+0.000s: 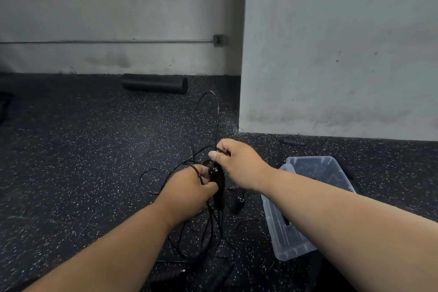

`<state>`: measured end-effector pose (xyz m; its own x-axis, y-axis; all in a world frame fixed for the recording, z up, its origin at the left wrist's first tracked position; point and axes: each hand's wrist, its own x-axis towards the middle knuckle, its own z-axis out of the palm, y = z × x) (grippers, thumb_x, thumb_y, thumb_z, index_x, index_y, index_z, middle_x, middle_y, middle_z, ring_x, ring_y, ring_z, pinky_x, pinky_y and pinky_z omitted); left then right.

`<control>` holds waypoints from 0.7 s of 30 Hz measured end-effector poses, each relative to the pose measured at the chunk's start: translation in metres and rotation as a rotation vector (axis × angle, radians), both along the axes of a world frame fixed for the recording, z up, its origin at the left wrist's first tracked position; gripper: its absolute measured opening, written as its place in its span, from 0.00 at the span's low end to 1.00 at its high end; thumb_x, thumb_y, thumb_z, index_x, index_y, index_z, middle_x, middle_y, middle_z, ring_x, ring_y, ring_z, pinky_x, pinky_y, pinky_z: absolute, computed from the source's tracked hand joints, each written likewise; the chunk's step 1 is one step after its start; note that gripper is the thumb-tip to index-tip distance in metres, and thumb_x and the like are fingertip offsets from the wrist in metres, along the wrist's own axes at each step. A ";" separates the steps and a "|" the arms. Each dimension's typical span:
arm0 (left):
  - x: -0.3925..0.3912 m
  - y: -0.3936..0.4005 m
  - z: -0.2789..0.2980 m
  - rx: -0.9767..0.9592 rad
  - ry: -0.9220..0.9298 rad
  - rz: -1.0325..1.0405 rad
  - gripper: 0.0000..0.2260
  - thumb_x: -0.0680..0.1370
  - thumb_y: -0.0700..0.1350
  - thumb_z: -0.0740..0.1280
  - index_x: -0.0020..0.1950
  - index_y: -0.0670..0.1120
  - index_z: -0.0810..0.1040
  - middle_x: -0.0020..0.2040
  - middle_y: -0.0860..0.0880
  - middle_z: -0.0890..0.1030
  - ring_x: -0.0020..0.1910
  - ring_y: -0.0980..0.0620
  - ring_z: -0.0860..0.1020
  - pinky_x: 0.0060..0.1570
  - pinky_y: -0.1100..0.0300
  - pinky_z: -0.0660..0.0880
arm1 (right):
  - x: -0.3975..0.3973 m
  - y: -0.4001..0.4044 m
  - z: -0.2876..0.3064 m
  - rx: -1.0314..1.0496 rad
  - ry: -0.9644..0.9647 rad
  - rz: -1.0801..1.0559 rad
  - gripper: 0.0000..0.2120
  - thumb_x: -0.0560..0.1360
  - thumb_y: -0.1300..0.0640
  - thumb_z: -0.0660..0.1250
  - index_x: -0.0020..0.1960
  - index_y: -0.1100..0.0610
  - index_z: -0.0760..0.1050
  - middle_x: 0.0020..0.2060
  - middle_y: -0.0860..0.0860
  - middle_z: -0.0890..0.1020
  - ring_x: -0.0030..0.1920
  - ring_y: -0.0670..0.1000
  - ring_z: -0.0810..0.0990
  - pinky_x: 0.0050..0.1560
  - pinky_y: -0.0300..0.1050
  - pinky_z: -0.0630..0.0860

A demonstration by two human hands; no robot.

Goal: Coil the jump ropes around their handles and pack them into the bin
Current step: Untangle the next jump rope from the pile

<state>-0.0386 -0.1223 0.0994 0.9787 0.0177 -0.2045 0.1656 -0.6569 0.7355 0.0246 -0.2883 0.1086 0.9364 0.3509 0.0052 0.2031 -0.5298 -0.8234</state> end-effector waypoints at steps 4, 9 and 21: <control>0.005 0.002 -0.002 0.120 -0.069 0.031 0.07 0.80 0.48 0.67 0.43 0.49 0.80 0.36 0.50 0.85 0.30 0.52 0.77 0.35 0.51 0.76 | -0.001 0.000 0.001 0.019 0.005 -0.013 0.16 0.83 0.47 0.67 0.44 0.58 0.71 0.31 0.47 0.73 0.30 0.47 0.68 0.32 0.44 0.68; 0.023 0.029 -0.004 -0.052 0.102 0.121 0.06 0.83 0.45 0.68 0.49 0.50 0.84 0.42 0.49 0.88 0.36 0.56 0.80 0.38 0.59 0.73 | -0.002 -0.003 0.004 0.189 0.145 -0.069 0.15 0.84 0.48 0.66 0.43 0.55 0.71 0.28 0.46 0.68 0.26 0.45 0.64 0.27 0.40 0.63; 0.016 0.011 -0.011 -0.334 0.083 0.177 0.09 0.83 0.47 0.68 0.64 0.51 0.76 0.48 0.48 0.86 0.39 0.52 0.84 0.45 0.50 0.79 | -0.009 0.003 0.023 0.433 0.392 -0.070 0.13 0.83 0.43 0.66 0.47 0.52 0.77 0.42 0.53 0.78 0.42 0.50 0.77 0.48 0.49 0.75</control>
<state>-0.0228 -0.1109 0.0887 0.9461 0.1044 -0.3065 0.3235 -0.3396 0.8832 0.0155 -0.2853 0.1314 0.9184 0.3311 -0.2167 -0.1832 -0.1294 -0.9745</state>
